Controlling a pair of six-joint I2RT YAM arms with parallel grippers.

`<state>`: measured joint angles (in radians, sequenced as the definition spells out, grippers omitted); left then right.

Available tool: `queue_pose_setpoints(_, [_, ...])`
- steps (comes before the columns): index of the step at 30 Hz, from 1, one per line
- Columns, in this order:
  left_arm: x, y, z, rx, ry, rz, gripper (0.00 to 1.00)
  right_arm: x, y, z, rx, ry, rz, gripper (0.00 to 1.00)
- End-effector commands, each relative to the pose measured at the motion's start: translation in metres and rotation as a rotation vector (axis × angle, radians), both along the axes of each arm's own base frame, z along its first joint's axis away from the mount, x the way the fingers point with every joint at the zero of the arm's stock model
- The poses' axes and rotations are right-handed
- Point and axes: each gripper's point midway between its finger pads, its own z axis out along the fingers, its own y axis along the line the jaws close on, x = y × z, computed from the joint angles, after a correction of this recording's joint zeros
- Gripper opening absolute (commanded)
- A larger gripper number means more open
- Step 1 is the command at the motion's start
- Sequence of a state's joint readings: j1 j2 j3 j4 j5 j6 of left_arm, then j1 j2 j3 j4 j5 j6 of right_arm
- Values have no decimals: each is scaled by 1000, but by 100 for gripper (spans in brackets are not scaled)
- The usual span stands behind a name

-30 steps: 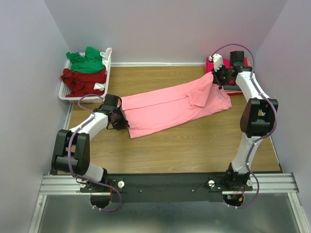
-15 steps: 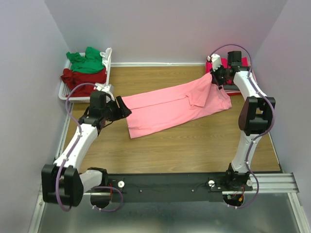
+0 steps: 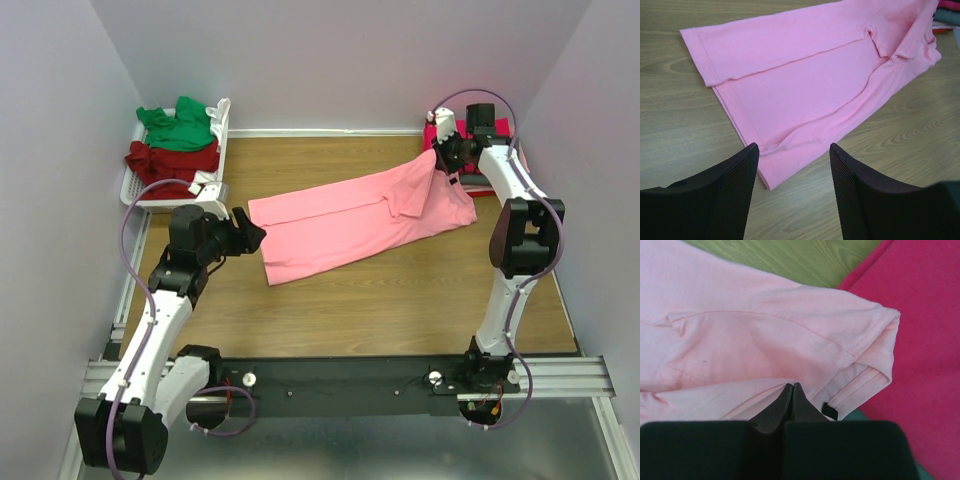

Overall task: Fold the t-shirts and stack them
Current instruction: Fold the tshirt

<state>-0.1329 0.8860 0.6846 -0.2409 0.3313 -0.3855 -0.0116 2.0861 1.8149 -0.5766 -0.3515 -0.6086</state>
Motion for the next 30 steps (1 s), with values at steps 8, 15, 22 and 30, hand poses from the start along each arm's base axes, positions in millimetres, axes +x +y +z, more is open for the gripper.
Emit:
queue_pose_setpoints(8, [-11,-6,34,-12,-140,-60,66,48,16,2,88,-54,-290,40])
queue_pose_setpoints(15, [-16,-8,45,-21,-192,-81,66,13,31,34,126,-65,-181,48])
queue_pose_setpoints(22, [-21,-9,53,-28,-245,-90,66,-67,53,-12,212,171,-81,52])
queue_pose_setpoints(30, [-25,-10,59,-33,-271,-99,66,-77,43,-63,206,302,-242,52])
